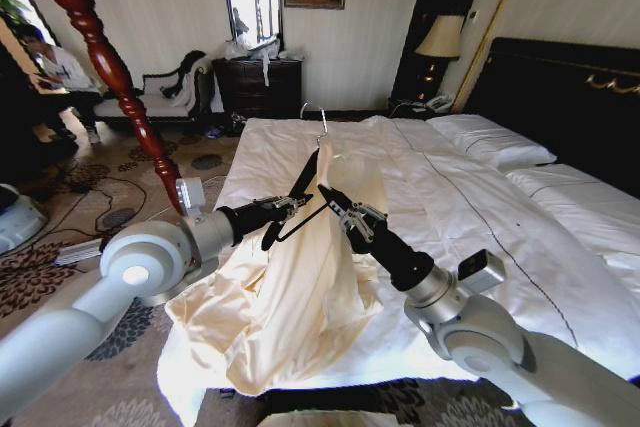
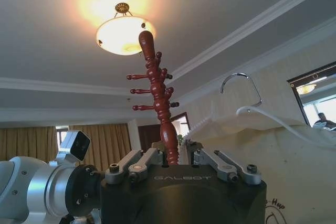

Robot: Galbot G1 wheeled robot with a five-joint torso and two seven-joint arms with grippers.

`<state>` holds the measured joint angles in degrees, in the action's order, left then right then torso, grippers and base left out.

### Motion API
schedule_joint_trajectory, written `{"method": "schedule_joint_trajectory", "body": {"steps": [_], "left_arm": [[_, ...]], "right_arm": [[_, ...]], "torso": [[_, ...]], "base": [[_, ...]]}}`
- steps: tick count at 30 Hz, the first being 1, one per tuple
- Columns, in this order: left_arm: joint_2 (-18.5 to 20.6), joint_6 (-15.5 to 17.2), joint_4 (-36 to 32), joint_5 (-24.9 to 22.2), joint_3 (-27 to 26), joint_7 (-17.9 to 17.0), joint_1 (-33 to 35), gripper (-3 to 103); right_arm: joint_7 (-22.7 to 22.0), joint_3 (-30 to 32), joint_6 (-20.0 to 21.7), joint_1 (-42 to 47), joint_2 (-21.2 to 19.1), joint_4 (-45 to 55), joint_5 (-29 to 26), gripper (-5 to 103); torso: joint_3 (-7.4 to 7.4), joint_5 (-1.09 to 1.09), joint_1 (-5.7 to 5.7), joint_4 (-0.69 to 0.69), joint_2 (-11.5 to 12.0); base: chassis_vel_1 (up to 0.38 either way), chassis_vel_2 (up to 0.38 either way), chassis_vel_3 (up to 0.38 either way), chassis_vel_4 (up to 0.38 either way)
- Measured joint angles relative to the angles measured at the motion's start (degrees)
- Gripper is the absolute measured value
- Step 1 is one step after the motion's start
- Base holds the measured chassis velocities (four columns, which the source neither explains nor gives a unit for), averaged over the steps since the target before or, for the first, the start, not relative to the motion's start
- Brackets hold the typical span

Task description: Pick up the clothes from the bed and hang them on the clothes hanger.

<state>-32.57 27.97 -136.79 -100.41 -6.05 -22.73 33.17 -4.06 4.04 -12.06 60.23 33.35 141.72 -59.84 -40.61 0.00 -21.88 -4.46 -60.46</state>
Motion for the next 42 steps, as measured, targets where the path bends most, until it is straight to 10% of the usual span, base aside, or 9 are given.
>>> {"method": "schedule_joint_trajectory", "body": {"steps": [11, 19, 23, 37, 42], "left_arm": [[1.33, -0.34, 1.45, 5.74, -0.15, 3.63, 2.22, 18], [2.59, -0.34, 1.36, 6.33, -0.65, 4.6, 2.72, 18], [3.48, -0.25, 0.86, 6.14, -0.56, 5.19, 1.8, 18], [3.76, 1.26, -0.18, 5.22, 0.7, 7.44, -1.04, 18], [3.83, 1.73, -0.72, 4.91, 0.91, 8.18, -1.33, 18]], "right_arm": [[17.14, 1.62, -5.57, 4.8, -1.98, 0.76, 1.22, 65], [-1.63, 6.1, -2.61, 0.8, -0.97, -1.04, -6.26, 91], [1.3, 9.36, -3.57, -4.27, -2.52, -7.44, -12.53, 99], [54.65, 14.29, -7.09, -10.36, -10.35, -35.43, -17.0, 100], [64.12, 11.5, -5.74, -14.34, -9.42, -41.86, -15.09, 100]], "torso": [[0.0, -0.01, 0.0, 0.0, 0.0], [0.0, -0.01, 0.0, 0.0, 0.0], [-0.01, 0.02, -0.01, 0.02, 0.0], [-0.01, 0.02, -0.01, -0.01, 0.0], [-0.01, 0.01, 0.0, 0.0, 0.0]], "base": [[0.0, 0.0, 0.0, 0.0], [0.0, 0.0, 0.0, 0.0], [0.0, 0.0, 0.0, 0.0], [0.0, 0.0, 0.0, 0.0], [0.0, 0.0, 0.0, 0.0]]}}
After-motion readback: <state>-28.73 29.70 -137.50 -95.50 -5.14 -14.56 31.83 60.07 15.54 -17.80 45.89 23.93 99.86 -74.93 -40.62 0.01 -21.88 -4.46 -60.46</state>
